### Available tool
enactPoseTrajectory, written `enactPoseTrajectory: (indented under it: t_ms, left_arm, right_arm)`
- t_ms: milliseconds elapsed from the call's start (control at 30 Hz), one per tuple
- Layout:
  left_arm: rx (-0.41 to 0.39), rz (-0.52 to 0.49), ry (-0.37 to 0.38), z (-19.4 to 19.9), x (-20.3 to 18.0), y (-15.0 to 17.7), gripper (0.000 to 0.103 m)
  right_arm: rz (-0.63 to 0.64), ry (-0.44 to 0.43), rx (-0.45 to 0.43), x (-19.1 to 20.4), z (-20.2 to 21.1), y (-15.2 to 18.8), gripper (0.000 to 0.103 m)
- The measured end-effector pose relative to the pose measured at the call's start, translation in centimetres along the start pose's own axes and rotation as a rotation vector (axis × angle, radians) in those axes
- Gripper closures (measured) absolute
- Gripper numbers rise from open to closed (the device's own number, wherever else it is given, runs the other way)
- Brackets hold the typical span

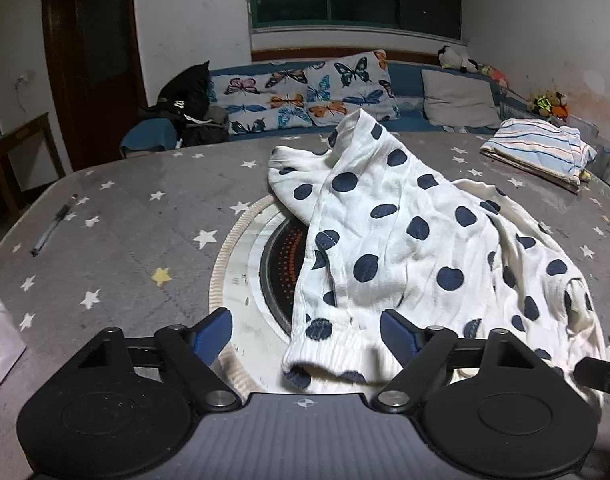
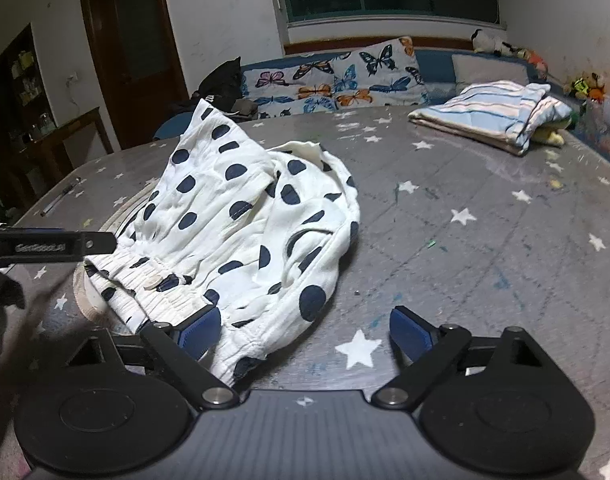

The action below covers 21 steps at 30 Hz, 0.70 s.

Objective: Fold clothes
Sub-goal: 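Move both grippers toward the waistband of the white polka-dot pants, then close both grippers on the pants waistband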

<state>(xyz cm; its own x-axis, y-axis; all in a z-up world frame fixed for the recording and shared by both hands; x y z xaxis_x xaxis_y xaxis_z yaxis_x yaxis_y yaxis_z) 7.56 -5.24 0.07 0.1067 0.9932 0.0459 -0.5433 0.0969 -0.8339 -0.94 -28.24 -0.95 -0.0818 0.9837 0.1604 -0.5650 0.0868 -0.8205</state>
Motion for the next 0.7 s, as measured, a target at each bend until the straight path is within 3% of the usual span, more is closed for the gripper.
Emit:
enactPoseTrajectory:
  t_ms: [267, 467, 567, 700]
  left_arm:
    - [0.064, 0.000, 0.062, -2.2, 0.4, 0.5, 0.054]
    - [0.058, -0.006, 0.111, -1.8, 0.0, 0.9, 0.082]
    - [0.047, -0.007, 0.126, -1.1, -0.2, 0.9, 0.093]
    - [0.027, 0.015, 0.137, 0.7, 0.2, 0.8, 0.094]
  right_arm:
    - [-0.032, -0.035, 0.005, -0.3, -0.1, 0.0, 0.024]
    - [-0.049, -0.069, 0.005, -0.1, -0.1, -0.2, 0.040]
    - [-0.056, -0.095, 0.011, 0.2, -0.2, -0.1, 0.056]
    - [-0.058, -0.125, 0.017, 0.3, -0.3, -0.2, 0.076]
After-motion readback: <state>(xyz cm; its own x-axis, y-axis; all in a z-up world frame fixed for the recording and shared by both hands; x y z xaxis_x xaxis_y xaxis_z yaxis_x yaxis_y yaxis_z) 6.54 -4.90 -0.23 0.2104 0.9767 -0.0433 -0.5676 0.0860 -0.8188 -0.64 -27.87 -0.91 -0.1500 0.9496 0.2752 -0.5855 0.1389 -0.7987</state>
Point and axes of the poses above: each gripper's, at about its wrist camera, not at the fingertips, and z roughly against the way its jaws point, x to its left, y to its underside, the point moved 4 cm from there along -z, roughly the way its jaws point, and after that the axes turned 6 degrees about -x, right-handed, at the moved point
